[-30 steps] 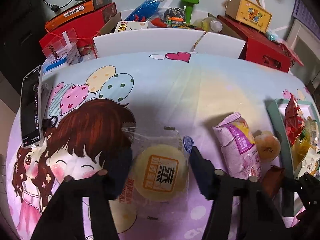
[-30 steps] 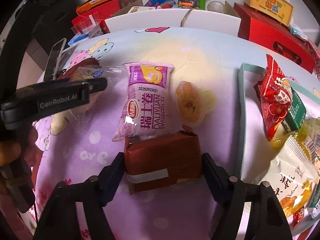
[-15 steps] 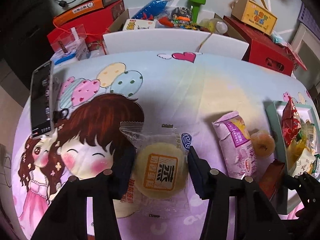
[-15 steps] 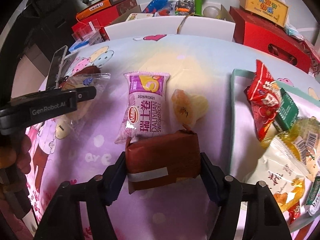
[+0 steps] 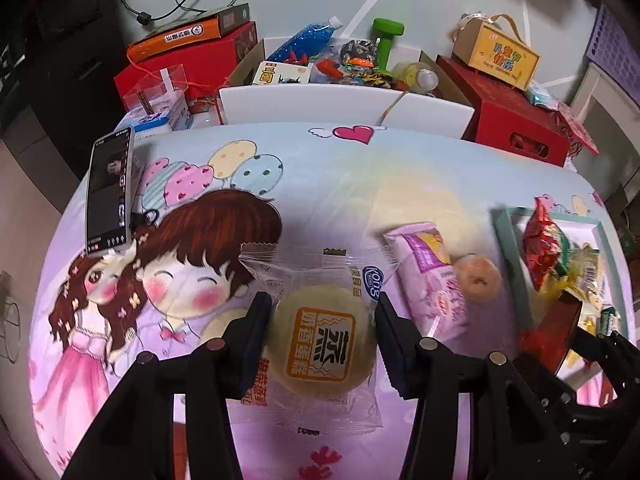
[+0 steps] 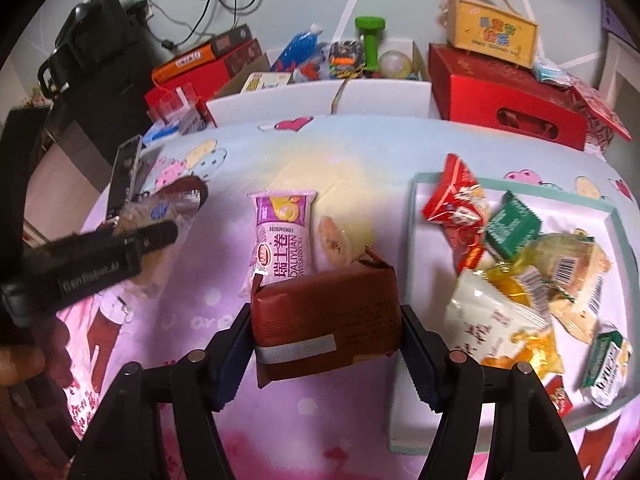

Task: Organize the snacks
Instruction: 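Lift the pastry and brown box and carry both toward the tray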

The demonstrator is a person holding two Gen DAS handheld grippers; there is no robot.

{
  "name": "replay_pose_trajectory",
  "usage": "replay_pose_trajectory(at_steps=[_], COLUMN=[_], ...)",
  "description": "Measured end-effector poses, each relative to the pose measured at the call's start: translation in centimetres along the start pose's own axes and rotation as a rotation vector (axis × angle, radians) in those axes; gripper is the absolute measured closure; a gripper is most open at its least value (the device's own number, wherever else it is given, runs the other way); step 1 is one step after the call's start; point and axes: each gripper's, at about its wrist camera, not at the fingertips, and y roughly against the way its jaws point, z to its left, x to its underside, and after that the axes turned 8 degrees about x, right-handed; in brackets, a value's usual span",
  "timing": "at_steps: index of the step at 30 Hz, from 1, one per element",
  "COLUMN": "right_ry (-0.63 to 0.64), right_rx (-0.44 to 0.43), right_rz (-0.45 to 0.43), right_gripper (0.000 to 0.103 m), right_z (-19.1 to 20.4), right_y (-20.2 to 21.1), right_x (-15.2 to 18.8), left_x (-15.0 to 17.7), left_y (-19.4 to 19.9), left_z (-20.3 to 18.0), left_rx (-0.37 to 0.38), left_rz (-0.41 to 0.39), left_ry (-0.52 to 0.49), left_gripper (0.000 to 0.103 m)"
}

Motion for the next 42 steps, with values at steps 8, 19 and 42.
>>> replay_pose_trajectory(at_steps=[8, 19, 42], right_ry=[-0.050, -0.083, -0.426], right_rx=[0.020, 0.038, 0.224], right_rz=[-0.025, -0.035, -0.032], right_gripper=[0.031, 0.031, 0.031], right_z=[-1.7, -3.1, -16.3], right_y=[2.1, 4.0, 5.8], right_x=[0.8, 2.3, 4.0], left_x=[1.2, 3.6, 4.6], left_y=[2.3, 3.9, 3.6], left_z=[-1.3, -4.9, -15.7], left_rx=[0.001, 0.021, 0.192], left_rz=[-0.043, -0.059, -0.068], left_ry=[0.002, -0.065, -0.294], left_gripper=[0.050, 0.050, 0.050])
